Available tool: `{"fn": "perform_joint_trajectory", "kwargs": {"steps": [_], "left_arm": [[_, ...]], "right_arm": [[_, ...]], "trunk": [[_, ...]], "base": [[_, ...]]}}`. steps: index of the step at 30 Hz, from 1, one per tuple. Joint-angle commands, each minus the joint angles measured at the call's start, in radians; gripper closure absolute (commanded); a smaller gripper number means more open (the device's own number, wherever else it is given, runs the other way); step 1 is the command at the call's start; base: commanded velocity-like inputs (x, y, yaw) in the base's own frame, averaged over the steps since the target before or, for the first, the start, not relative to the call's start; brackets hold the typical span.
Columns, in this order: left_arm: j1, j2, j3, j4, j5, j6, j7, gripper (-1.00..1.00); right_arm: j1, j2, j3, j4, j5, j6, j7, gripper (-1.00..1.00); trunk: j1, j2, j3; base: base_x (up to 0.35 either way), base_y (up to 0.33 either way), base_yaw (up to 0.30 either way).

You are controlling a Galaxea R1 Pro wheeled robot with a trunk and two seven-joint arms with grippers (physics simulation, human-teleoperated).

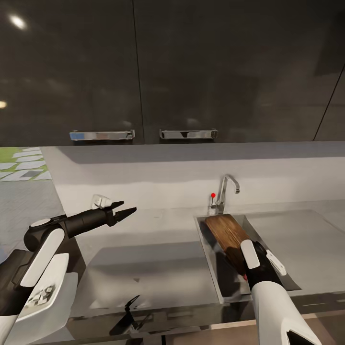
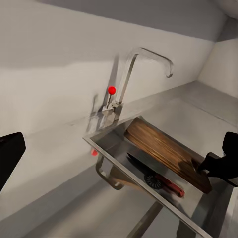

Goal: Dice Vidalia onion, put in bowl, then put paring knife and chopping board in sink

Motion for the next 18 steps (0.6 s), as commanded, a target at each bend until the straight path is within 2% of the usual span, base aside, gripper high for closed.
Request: {"fn": "perform_joint_trajectory", "kwargs": {"steps": [1, 18], "left_arm": [[-0.001, 0.001, -0.001, 0.0, 0.007, 0.007, 0.002, -1.0], [-0.001, 0.001, -0.001, 0.0, 0.007, 0.007, 0.002, -1.0]], "right_arm": [[-0.001, 0.001, -0.003, -0.002, 0.0, 0.009, -0.003, 1.0], [-0.001, -0.002, -0.007, -0.002, 0.0, 0.009, -0.003, 1.0]], "trunk": [[0.001, -0.002, -0.002], [0.001, -0.002, -0.007]], "base": [[0.0, 0.0, 0.0], [0.0, 0.0, 0.0]]}}
